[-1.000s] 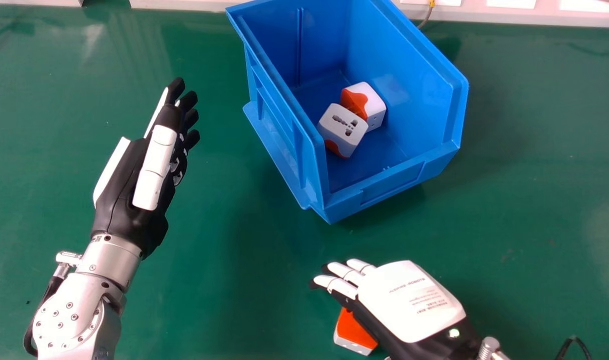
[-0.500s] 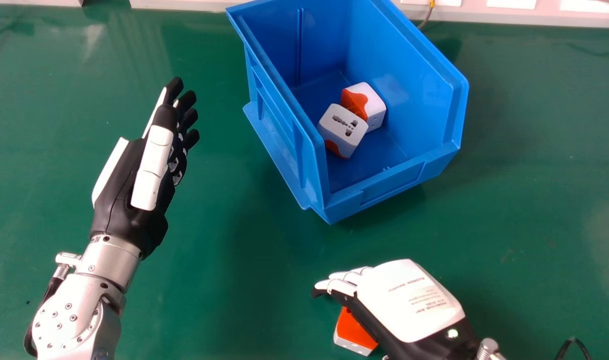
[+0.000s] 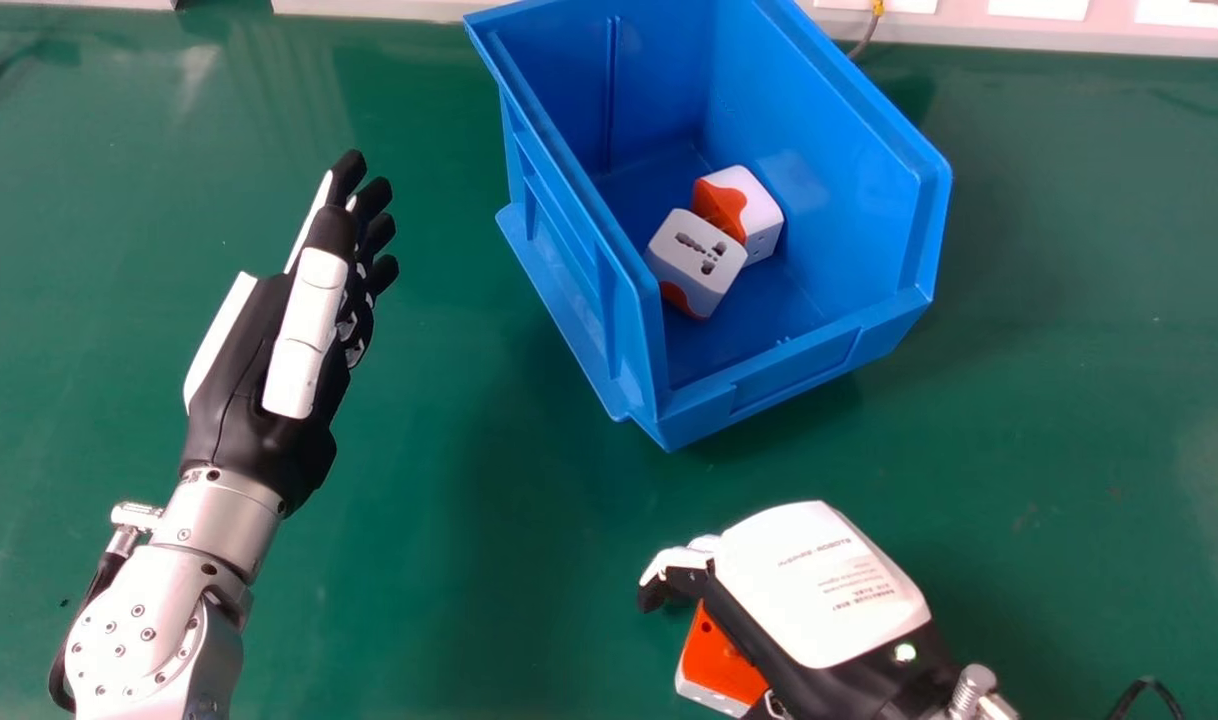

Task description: Pick all objects and put in blue box

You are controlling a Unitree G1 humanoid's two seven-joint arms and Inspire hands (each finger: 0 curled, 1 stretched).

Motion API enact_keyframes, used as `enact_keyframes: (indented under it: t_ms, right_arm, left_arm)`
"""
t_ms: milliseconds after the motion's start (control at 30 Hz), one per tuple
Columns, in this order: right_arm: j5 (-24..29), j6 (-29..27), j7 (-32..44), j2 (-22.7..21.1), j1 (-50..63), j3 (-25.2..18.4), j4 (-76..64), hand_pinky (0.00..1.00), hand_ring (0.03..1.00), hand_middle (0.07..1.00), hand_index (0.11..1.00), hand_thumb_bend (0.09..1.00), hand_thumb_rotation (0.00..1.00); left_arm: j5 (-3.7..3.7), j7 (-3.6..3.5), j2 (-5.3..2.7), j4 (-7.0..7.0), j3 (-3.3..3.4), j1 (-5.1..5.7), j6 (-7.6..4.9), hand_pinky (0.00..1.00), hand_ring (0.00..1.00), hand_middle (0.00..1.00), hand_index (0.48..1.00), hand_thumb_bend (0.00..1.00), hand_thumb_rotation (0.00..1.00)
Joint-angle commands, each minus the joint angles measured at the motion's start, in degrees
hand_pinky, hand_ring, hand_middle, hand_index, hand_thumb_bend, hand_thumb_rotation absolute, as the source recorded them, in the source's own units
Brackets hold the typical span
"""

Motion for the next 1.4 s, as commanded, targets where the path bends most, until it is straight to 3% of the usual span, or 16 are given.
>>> enact_keyframes:
  t_ms: [0, 367, 500, 600, 700, 833, 933, 1133, 1367]
  right_arm:
    - [0.45, 0.28, 1.03, -0.54, 1.33, 0.56, 0.52, 0.51, 0.625, 0.668, 0.648, 0.670, 0.02]
    - [0.21, 0.32, 0.51, -0.44, 1.00, 0.76, 0.74, 0.45, 0.568, 0.617, 0.600, 0.607, 0.02]
    - [0.07, 0.38, 0.26, -0.45, 0.92, 0.86, 0.73, 0.45, 0.568, 0.617, 0.600, 0.607, 0.02]
    - [-0.04, 0.56, 0.44, -0.46, 0.92, 0.95, 0.50, 0.43, 0.548, 0.598, 0.583, 0.585, 0.01]
    - [0.34, 0.56, 0.41, -0.38, 0.94, 0.92, 0.50, 0.43, 0.548, 0.598, 0.583, 0.585, 0.01]
    - [0.48, 0.74, 0.57, -0.31, 0.92, 0.89, 0.47, 0.41, 0.532, 0.585, 0.569, 0.567, 0.01]
    - [0.60, 0.79, 0.59, -0.34, 0.83, 0.94, 0.51, 0.39, 0.517, 0.569, 0.560, 0.553, 0.01]
    - [0.30, 0.84, 0.17, -0.45, 0.69, 1.08, 0.63, 0.39, 0.517, 0.569, 0.560, 0.553, 0.01]
    - [0.58, 1.20, 0.50, -0.41, 0.69, 1.08, 0.48, 0.38, 0.505, 0.556, 0.553, 0.542, 0.01]
  left_arm:
    - [0.34, 0.11, 0.56, -1.12, -0.11, -0.53, -0.90, 1.00, 1.00, 1.00, 1.000, 0.83, 0.94]
    - [-0.40, -0.15, 0.41, -1.55, 0.05, -0.54, -0.48, 1.00, 1.00, 1.00, 1.000, 0.84, 0.94]
    - [0.06, 0.07, 0.57, -1.22, 0.04, -0.63, -0.73, 1.00, 1.00, 1.00, 1.000, 0.84, 0.94]
    - [-0.26, -0.25, 0.58, -1.18, 0.09, -0.67, -0.70, 1.00, 1.00, 1.00, 1.000, 0.84, 0.94]
    - [-0.08, -0.11, 0.54, -0.92, 0.13, -0.74, -0.99, 1.00, 1.00, 1.00, 1.000, 0.84, 0.94]
    - [-0.44, -0.28, 0.60, -1.68, 0.09, -0.51, -0.16, 1.00, 1.00, 1.00, 1.000, 0.83, 0.94]
    - [-0.26, -0.20, 0.60, -1.26, 0.13, -0.68, -0.46, 1.00, 1.00, 1.00, 1.000, 0.84, 0.94]
    - [-0.10, -0.15, 0.80, -1.75, 0.02, -0.57, 0.08, 1.00, 1.00, 1.00, 1.000, 0.84, 0.94]
    - [-0.30, -0.19, 0.71, -1.53, 0.12, -0.68, 0.02, 1.00, 1.00, 1.00, 1.000, 0.84, 0.94]
